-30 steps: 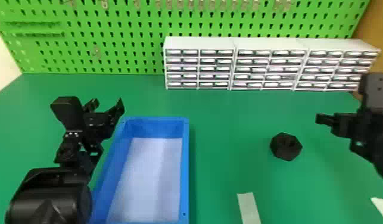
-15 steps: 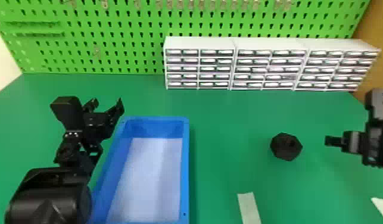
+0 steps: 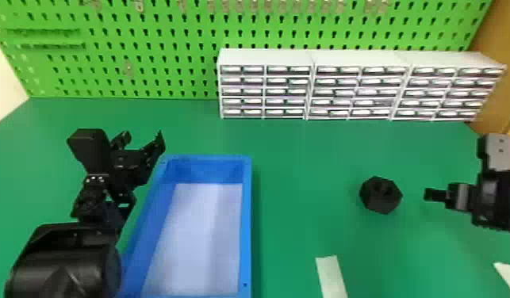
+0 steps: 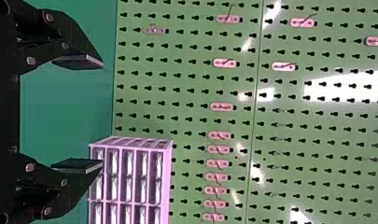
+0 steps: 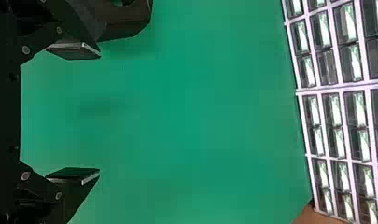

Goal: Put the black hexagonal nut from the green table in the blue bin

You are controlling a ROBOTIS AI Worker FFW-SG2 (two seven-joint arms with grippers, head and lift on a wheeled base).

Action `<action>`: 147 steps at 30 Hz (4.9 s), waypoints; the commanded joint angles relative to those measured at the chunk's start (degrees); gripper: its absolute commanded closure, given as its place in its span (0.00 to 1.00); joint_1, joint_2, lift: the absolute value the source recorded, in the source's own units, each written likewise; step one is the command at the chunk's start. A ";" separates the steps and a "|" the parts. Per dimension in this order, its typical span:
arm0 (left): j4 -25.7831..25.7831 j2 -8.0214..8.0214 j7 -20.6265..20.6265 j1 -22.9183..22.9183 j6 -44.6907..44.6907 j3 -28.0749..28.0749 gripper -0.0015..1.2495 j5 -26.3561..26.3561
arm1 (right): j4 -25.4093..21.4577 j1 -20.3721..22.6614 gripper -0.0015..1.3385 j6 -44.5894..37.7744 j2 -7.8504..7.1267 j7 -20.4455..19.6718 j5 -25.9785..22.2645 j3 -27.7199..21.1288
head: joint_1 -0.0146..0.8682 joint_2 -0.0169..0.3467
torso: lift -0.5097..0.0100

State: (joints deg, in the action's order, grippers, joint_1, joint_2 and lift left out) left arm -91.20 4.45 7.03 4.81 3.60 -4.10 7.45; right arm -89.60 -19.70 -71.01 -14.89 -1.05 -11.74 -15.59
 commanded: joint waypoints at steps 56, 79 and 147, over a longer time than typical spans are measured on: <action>-0.38 0.03 0.26 -0.33 0.00 -0.38 0.40 -0.85 | 13.22 -4.99 0.71 5.97 3.64 1.31 6.11 6.36 | 0.79 0.19 | 0.79; -0.47 -0.06 0.35 -0.33 0.00 -0.30 0.40 -1.29 | -5.50 -5.43 0.79 -2.29 5.48 1.31 9.54 7.77 | 0.79 0.19 | 0.79; -0.47 0.03 0.97 0.81 0.35 -0.47 0.40 -2.44 | 0.48 -17.56 0.79 6.06 14.71 1.40 -15.69 43.37 | 0.79 0.19 | 0.79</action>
State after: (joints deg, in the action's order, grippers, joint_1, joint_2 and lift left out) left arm -91.67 4.48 8.00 5.53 3.95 -4.47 4.96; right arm -89.73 -37.50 -65.24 -0.29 0.29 -26.20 25.98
